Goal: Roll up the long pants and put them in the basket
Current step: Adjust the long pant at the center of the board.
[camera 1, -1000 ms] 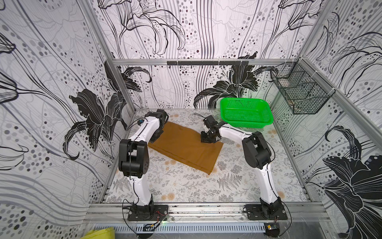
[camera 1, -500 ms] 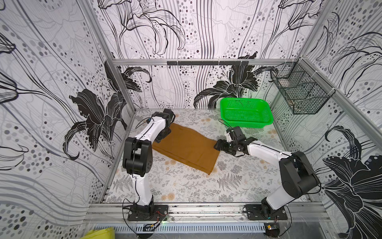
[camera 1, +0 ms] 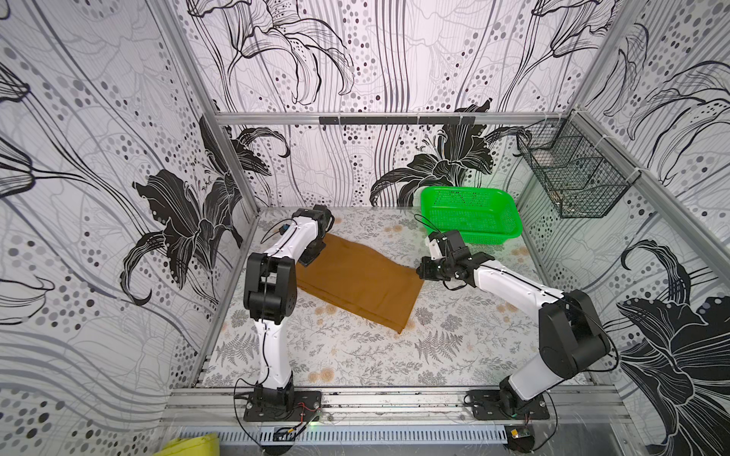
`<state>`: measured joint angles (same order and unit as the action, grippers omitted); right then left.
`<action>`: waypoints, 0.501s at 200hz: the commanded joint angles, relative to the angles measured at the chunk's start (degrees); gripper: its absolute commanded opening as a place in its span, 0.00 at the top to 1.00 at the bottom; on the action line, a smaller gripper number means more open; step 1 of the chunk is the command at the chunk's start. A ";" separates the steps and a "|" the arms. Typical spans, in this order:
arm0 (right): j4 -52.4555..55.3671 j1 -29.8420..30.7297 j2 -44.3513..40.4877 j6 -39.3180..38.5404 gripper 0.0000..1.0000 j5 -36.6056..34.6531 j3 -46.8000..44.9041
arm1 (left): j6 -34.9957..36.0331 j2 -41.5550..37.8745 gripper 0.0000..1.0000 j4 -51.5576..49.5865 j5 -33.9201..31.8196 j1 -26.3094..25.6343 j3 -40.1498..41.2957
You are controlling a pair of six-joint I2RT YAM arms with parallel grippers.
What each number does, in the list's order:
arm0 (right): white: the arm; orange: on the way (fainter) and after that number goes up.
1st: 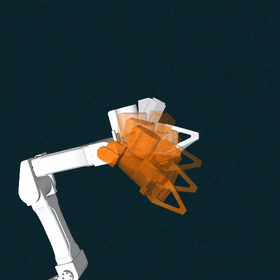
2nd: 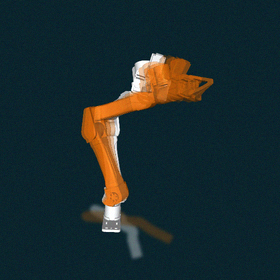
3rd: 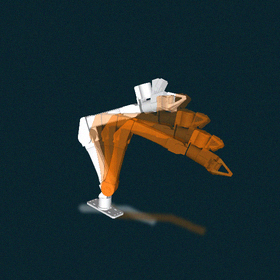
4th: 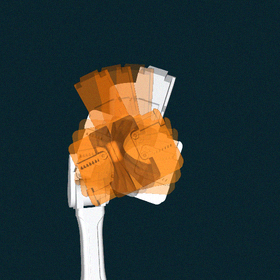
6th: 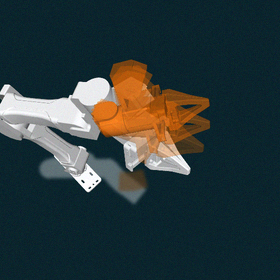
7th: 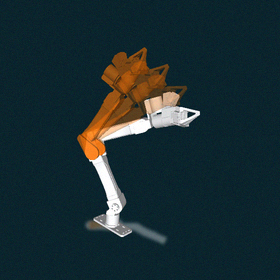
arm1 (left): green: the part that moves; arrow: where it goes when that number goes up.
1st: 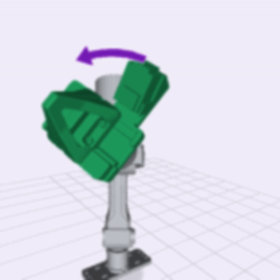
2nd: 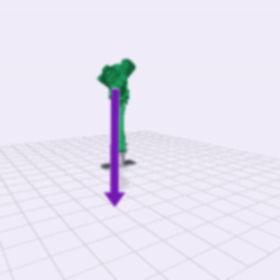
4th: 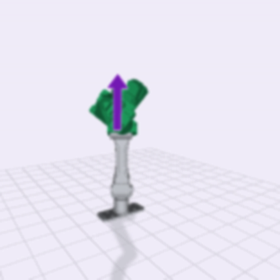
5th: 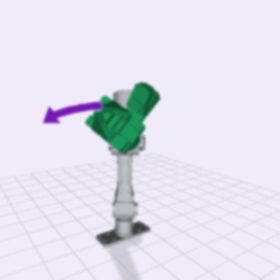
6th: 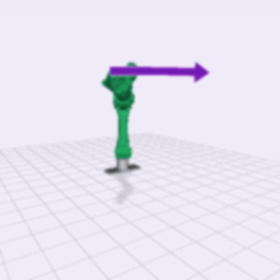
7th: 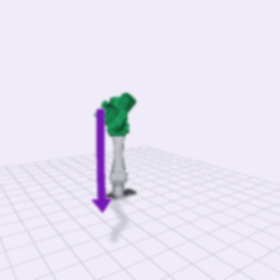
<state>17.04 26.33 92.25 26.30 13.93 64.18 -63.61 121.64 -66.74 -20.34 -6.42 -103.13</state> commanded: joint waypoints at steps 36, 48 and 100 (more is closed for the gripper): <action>8.79 2.80 17.03 -5.14 1.00 3.41 15.50 | -3.25 9.44 1.00 0.12 7.04 1.61 -4.55; 9.93 2.94 20.99 -4.45 1.00 2.77 18.04 | -3.31 10.29 1.00 0.08 7.74 1.74 -5.37; 15.92 2.94 29.04 -3.04 1.00 -4.65 19.61 | -1.18 13.70 1.00 0.45 10.46 2.54 -9.02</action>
<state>26.17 29.41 120.01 23.05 14.57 84.27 -65.76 132.46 -66.94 -12.86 -4.40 -109.73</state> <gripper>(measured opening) 0.047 0.043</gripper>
